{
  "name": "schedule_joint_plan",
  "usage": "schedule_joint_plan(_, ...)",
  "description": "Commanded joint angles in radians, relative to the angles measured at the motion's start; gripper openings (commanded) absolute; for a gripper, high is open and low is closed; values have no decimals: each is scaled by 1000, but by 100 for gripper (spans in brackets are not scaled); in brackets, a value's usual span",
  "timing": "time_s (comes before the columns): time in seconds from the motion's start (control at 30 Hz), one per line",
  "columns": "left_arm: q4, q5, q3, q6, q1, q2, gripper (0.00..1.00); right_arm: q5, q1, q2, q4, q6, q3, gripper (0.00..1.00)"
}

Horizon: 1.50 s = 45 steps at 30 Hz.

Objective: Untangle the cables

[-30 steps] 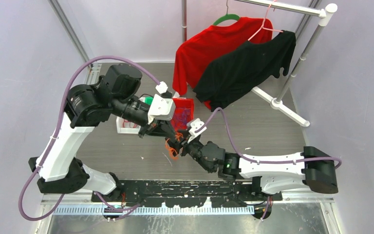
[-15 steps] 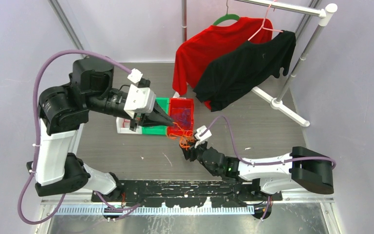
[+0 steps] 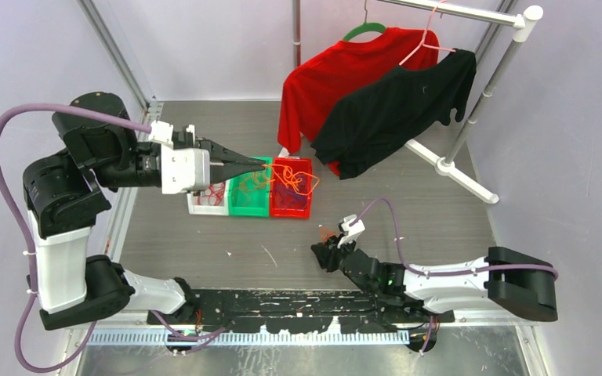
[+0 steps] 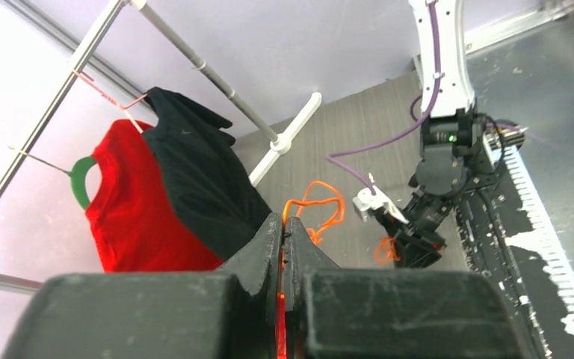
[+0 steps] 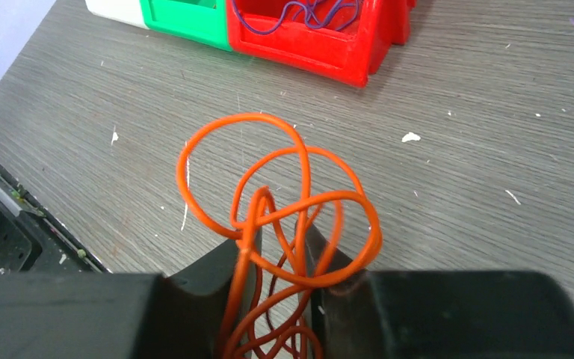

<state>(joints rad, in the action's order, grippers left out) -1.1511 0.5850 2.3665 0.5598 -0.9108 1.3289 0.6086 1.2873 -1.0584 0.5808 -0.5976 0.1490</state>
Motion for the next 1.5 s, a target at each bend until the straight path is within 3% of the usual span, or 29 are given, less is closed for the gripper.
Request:
schedule_joint_plan(0.0, 47, -50, -75, 87, -4, -41, 0, -33, 1, 82, -61, -21, 46, 32)
schedule_joint_plan(0.37, 29, -180, -401, 143, -3, -155, 0, -279, 1, 289, -352, 6, 179, 59)
schedule_joint_plan(0.63, -12, -246, -550, 160, -4, -192, 0, -357, -1, 335, -546, -1, 284, 61)
schedule_joint_plan(0.87, -27, -273, -604, 148, -3, -193, 0, -352, 1, 314, -469, 102, 338, 61)
schedule_joint_plan(1.07, 28, -374, -697, 181, 23, -189, 0, -303, 0, 162, -421, 235, 491, 66)
schedule_joint_plan(1.13, 82, -424, -754, 200, 63, -184, 0, -216, 0, 119, -407, 247, 513, 66)
schedule_joint_plan(1.33, 239, -430, -844, 209, 265, -117, 0, -70, 0, 111, -317, 212, 452, 64)
schedule_joint_plan(1.47, 360, -424, -878, 196, 350, -68, 0, 8, -1, 164, -348, 176, 403, 62)
